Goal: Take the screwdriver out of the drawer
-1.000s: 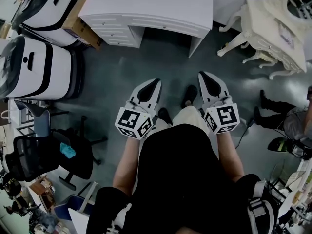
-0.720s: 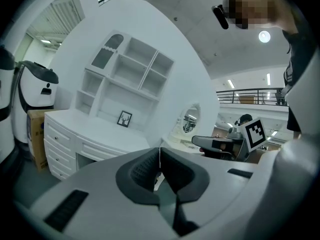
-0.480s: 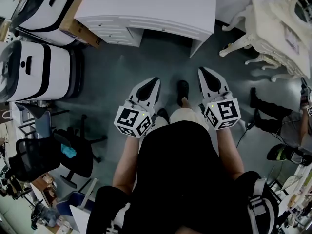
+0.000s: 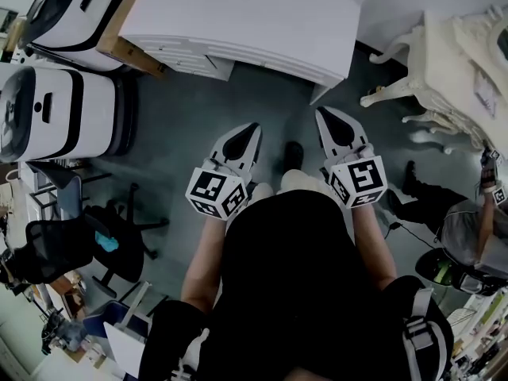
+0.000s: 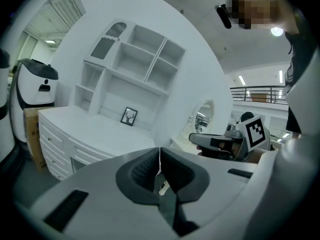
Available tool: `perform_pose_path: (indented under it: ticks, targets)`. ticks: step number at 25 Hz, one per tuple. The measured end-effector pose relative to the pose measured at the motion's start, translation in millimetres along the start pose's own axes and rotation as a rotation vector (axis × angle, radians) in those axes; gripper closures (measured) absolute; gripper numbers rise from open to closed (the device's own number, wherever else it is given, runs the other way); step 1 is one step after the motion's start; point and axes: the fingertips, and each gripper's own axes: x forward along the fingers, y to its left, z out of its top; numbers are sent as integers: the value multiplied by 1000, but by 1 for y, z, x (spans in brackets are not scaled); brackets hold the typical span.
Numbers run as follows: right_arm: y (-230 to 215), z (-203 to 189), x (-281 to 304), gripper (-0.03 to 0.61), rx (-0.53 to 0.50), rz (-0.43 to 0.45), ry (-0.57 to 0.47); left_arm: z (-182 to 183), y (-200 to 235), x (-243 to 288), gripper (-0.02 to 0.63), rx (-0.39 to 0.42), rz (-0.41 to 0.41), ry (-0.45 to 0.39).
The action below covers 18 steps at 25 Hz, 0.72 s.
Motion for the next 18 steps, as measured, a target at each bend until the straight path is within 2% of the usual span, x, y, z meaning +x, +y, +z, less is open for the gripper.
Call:
perform_pose_path:
  ticks: [8,18]
  targets:
    - [-58,-8,37,560,-28,137,46,-6,2,71,589,-47,92,12]
    - [-74,-22,75,560,-22,230,113,-17,25,102,589,-83,183,35]
